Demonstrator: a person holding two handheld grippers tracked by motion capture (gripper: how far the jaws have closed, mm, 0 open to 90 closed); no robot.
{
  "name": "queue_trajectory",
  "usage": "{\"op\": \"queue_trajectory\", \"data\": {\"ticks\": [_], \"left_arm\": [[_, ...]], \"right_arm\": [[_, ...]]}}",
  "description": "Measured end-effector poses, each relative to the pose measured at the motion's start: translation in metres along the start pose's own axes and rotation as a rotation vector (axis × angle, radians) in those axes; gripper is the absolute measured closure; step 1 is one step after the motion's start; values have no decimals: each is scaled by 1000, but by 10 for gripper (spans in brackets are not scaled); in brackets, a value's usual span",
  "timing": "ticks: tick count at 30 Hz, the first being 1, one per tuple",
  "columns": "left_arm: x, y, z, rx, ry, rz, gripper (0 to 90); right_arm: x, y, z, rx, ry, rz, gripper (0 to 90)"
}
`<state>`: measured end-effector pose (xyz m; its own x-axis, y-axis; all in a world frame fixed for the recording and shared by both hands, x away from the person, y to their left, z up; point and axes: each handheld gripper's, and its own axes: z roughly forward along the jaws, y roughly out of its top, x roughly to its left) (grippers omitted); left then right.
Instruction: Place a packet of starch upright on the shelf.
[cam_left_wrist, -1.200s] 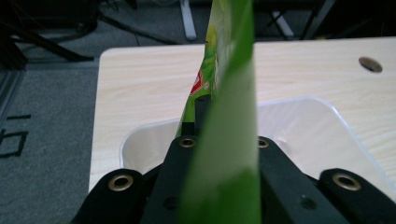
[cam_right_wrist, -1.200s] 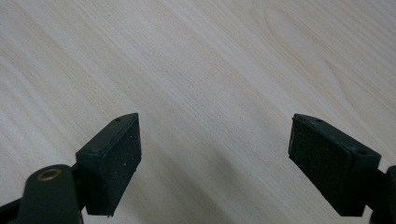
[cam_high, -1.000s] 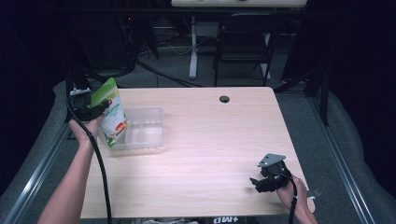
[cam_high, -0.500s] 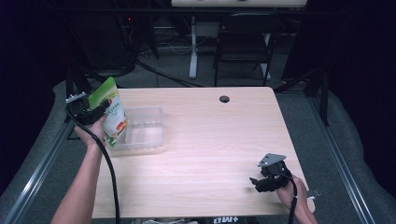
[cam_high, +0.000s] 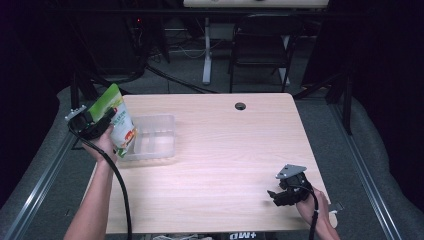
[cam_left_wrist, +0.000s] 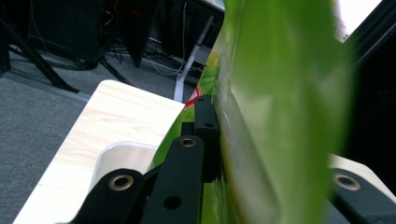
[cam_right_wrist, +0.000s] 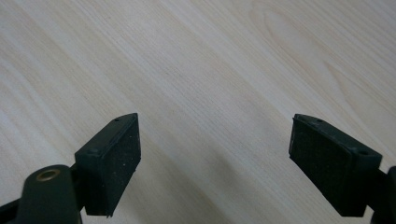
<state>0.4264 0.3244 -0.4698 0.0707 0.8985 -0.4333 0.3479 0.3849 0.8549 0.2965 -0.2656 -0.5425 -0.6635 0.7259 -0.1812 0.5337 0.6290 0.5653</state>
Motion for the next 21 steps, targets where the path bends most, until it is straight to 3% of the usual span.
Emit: {"op": "queue_trajectory", "data": {"ticks": [2, 5, 8, 12, 14, 15, 18, 20, 21], "left_arm": [[7, -2, 2, 8, 16, -15, 889], [12, -3, 3, 28, 39, -3, 888], [15, -5, 6, 78, 67, 36, 886], [18, -6, 3, 106, 87, 98, 862], [18, -4, 2, 109, 92, 116, 779], [19, 1, -2, 136, 105, 165, 712], [19, 7, -11, 127, 120, 212, 593], [19, 9, -14, 128, 119, 232, 665], [18, 10, -17, 148, 129, 267, 733]], "right_arm": [[0, -1, 0, 0, -4, 4, 159], [-1, -2, -1, 2, -4, 3, 160], [0, -2, -2, 0, -5, 2, 160], [1, -1, -2, 1, 0, -1, 159], [1, -1, -2, 1, 1, -1, 159], [1, -1, -1, 4, -4, -1, 159], [1, -1, -2, 5, -3, -5, 159], [1, -1, -2, 4, -4, -4, 159], [1, -1, -2, 4, -7, -2, 159]]}}
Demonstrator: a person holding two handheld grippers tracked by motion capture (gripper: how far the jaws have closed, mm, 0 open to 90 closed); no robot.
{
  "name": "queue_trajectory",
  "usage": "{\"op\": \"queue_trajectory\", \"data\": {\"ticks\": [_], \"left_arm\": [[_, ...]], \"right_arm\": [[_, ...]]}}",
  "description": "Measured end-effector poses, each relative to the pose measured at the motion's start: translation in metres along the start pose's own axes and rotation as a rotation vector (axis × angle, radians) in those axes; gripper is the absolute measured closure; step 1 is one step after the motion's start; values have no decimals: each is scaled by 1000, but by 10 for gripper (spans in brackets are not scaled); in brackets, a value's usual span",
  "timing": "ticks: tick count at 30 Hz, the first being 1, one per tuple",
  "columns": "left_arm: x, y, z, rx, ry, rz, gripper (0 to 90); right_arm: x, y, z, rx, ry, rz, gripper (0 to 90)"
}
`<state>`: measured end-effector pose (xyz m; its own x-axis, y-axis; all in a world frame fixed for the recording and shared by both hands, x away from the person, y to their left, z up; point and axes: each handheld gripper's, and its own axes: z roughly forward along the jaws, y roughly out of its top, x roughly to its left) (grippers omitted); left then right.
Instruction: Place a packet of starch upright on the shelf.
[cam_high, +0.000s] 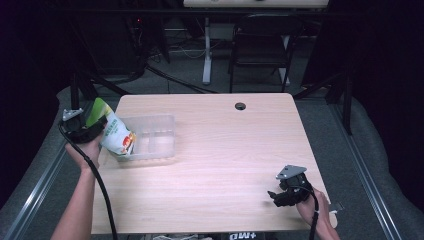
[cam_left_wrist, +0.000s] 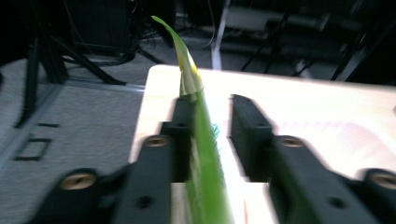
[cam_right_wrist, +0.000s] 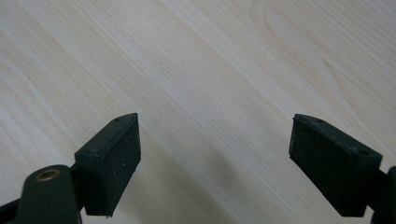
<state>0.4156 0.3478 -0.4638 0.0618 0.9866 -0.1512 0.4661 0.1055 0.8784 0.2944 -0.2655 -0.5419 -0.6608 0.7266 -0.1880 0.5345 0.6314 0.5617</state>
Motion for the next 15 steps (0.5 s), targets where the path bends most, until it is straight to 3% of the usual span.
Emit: {"op": "queue_trajectory", "data": {"ticks": [1, 4, 13, 15], "left_arm": [[-1, 0, -1, 24, 20, 44, 782], [3, -3, -1, 47, 21, 55, 885], [17, -15, 2, 66, 39, 21, 884], [19, -15, 1, 72, 39, 17, 821]], "right_arm": [[0, 0, 0, 0, 2, 0, 159], [1, 0, 1, -2, 3, 0, 158], [0, 0, 0, -2, 1, 3, 156], [1, 0, 0, -8, -1, 9, 157]]}}
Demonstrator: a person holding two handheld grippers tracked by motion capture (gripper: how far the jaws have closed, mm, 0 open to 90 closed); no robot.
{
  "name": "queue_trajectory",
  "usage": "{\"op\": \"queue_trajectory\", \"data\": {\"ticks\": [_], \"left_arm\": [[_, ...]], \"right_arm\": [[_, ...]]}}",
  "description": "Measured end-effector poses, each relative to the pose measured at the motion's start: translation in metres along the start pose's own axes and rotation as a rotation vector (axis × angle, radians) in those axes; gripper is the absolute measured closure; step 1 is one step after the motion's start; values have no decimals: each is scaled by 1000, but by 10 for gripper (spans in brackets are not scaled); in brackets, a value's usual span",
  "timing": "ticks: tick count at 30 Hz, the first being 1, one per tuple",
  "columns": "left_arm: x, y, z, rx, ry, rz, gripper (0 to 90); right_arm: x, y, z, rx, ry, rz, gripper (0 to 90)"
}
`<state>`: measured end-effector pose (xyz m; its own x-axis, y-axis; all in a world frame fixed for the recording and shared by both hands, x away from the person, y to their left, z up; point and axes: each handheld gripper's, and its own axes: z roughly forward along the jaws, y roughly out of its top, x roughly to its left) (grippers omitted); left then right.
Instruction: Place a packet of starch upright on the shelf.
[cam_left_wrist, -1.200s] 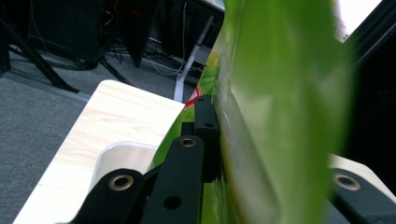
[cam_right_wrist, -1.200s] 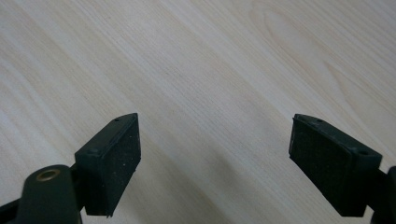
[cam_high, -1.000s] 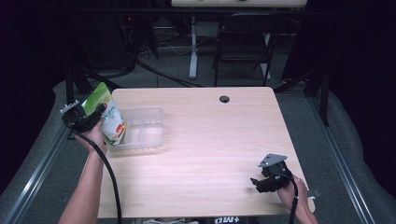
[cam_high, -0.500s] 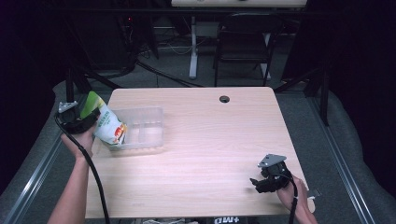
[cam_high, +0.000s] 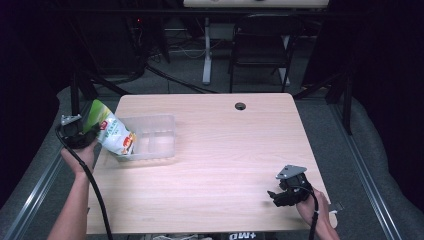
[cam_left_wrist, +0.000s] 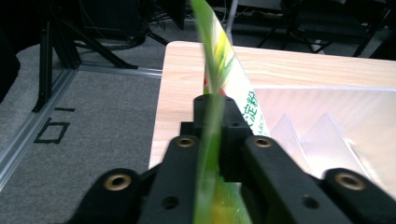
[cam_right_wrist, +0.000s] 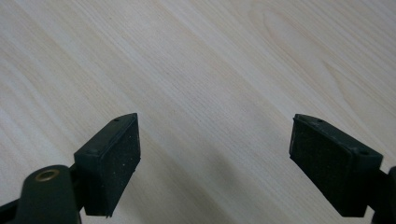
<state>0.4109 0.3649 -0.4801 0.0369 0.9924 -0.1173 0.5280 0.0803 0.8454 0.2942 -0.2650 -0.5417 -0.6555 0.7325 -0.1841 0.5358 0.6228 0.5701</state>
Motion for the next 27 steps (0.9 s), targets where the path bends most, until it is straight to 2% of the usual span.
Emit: {"op": "queue_trajectory", "data": {"ticks": [1, 3, 5, 8, 11, 15, 16, 18, 20, 22, 27], "left_arm": [[-1, 2, -1, 11, -11, 22, 731], [-5, 5, -3, 35, 18, 64, 561], [-6, 7, -7, 32, 27, 75, 412], [-8, 9, -12, 32, 36, 94, 276], [-11, 12, -24, 25, 47, 130, 187], [-18, 16, -45, 24, 32, 176, 156], [-18, 16, -45, 24, 32, 176, 155], [-22, 15, -54, 37, 28, 205, 141], [-28, 11, -64, 44, -3, 228, 117], [-31, 9, -68, 51, -11, 240, 102], [-48, -7, -91, 71, -71, 284, 81]], "right_arm": [[0, 0, 0, 1, 0, 0, 157], [-1, 0, 0, -1, 4, 4, 157], [-1, 0, 0, -2, -1, 6, 157], [-1, 0, 0, -2, -1, 9, 157], [-1, 0, -1, -7, -2, 11, 158], [-2, 0, -2, -9, 1, 17, 159], [-2, 0, -2, -9, 1, 17, 159], [-2, -1, -1, -6, -4, 15, 159], [-2, 0, -1, -4, -6, 13, 159], [-2, 0, -1, -6, -7, 13, 159], [-2, -1, -1, -4, -7, 16, 159]]}}
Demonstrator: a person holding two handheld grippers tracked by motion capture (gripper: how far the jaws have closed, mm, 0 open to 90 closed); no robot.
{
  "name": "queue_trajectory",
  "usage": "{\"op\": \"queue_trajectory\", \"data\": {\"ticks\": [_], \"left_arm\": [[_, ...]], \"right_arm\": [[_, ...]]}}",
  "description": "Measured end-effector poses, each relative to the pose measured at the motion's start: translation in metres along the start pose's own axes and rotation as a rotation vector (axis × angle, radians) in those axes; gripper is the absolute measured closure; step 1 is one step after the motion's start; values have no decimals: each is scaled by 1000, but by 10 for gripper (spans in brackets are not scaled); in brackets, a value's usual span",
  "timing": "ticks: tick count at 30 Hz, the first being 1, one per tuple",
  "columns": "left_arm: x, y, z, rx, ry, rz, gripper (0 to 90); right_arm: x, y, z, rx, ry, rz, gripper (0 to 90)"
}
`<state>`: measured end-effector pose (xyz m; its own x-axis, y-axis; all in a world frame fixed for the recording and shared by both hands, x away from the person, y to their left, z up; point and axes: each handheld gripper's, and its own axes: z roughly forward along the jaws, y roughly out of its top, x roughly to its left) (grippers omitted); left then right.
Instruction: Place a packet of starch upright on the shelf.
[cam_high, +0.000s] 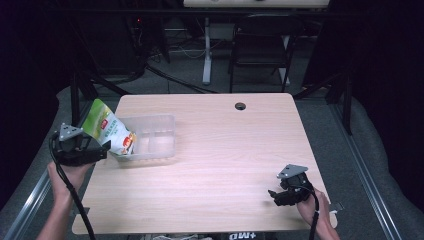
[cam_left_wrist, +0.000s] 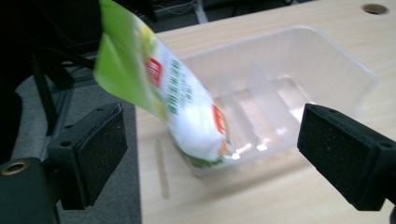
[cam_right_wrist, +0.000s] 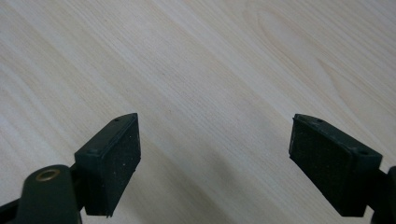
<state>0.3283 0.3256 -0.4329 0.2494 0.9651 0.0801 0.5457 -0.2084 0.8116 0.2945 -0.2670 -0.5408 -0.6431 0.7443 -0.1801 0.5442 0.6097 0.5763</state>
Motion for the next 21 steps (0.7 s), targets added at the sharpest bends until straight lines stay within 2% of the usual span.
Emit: {"op": "queue_trajectory", "data": {"ticks": [1, 5, 6, 10, 11, 14, 17, 18, 19, 21], "left_arm": [[0, 0, 0, 0, 0, 0, 80], [-23, -13, -20, 10, -40, 43, 77], [-23, -13, -20, 10, -40, 43, 76], [-43, -30, -34, 20, -94, 63, 76], [-43, -30, -34, 20, -94, 63, 76], [-58, -44, -38, 46, -130, 77, 76], [-69, -54, -38, 61, -148, 93, 75], [-77, -61, -37, 82, -161, 106, 74], [-77, -61, -37, 82, -161, 106, 73], [-86, -69, -35, 101, -182, 116, 71]], "right_arm": [[0, 0, 0, 0, 0, 0, 159], [0, 0, -1, -1, 2, 1, 159], [0, 0, -1, -1, 2, 1, 159], [0, 0, 0, 3, -2, -4, 160], [0, 0, 0, 3, -2, -4, 160], [0, 0, -1, 5, -1, -4, 161], [0, 0, -1, 3, -3, -2, 160], [0, 0, -1, 6, 0, -3, 161], [0, 0, 0, 4, -1, -3, 161], [1, 0, 0, 1, -1, -2, 161]]}}
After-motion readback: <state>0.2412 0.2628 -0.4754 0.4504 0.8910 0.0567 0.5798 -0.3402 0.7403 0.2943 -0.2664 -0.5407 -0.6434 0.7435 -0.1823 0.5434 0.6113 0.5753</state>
